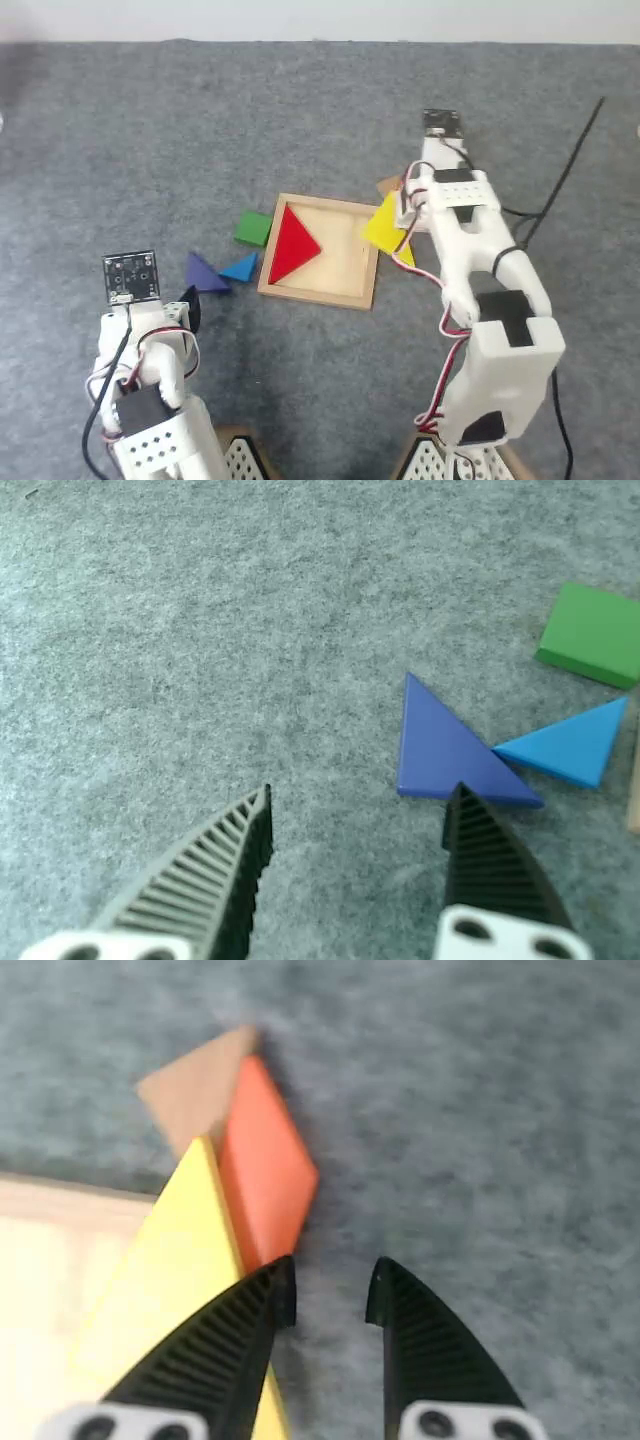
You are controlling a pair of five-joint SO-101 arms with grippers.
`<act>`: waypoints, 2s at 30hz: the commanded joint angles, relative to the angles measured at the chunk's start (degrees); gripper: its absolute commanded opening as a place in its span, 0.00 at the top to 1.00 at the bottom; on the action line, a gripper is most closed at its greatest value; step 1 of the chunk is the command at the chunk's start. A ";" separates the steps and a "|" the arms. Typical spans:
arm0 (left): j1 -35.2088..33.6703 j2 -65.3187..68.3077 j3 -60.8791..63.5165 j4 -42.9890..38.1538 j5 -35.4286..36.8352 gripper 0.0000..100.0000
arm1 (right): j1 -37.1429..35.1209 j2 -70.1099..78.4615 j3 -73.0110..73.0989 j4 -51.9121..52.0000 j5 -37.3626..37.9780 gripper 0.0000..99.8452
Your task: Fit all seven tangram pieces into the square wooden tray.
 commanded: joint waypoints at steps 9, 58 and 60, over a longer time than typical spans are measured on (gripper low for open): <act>0.26 -0.97 -1.27 0.18 0.44 0.73 | -9.89 -0.57 -4.92 -0.92 4.13 0.87; 0.26 -0.97 -1.27 0.18 0.44 0.73 | -14.20 -25.45 22.24 6.11 16.53 0.87; 0.26 -0.97 -1.27 0.18 0.44 0.73 | -13.67 -21.76 20.57 5.58 16.53 0.87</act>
